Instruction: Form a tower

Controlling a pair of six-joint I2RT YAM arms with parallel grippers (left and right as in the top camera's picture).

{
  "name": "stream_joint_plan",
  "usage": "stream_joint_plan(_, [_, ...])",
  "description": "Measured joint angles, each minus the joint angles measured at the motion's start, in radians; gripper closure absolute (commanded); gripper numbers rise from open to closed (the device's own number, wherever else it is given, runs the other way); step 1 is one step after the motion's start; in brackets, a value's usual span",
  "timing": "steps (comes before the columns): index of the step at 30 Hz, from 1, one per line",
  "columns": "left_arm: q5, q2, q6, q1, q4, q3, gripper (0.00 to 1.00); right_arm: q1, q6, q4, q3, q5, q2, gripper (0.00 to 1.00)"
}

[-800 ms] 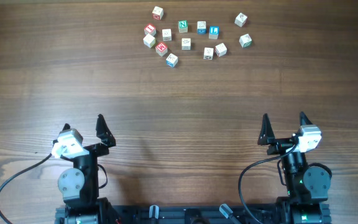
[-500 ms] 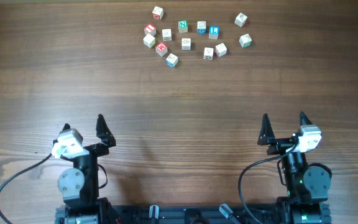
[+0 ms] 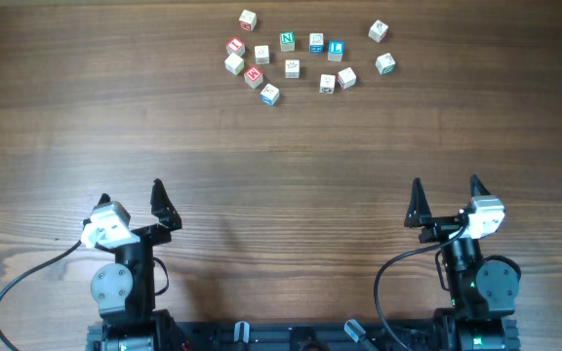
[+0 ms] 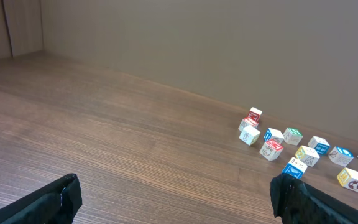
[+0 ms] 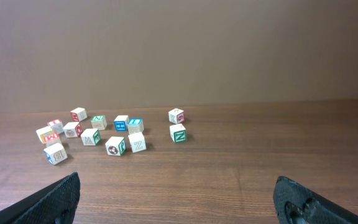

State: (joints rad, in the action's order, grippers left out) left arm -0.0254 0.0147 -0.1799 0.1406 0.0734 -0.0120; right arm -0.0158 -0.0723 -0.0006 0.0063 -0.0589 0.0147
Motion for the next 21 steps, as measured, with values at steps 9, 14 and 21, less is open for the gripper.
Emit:
stream_joint_plan(9, [0.0,0.0,0.0,0.0,0.0,0.0,0.0,0.0,0.0,0.0,0.0,0.0,0.0,0.0])
stream_joint_plan(14, [0.0,0.0,0.0,0.0,0.0,0.0,0.0,0.0,0.0,0.0,0.0,0.0,0.0,0.0])
stream_joint_plan(21, [0.009,0.0,0.0,0.0,0.0,0.0,0.0,0.0,0.0,0.0,0.0,0.0,0.0,0.0])
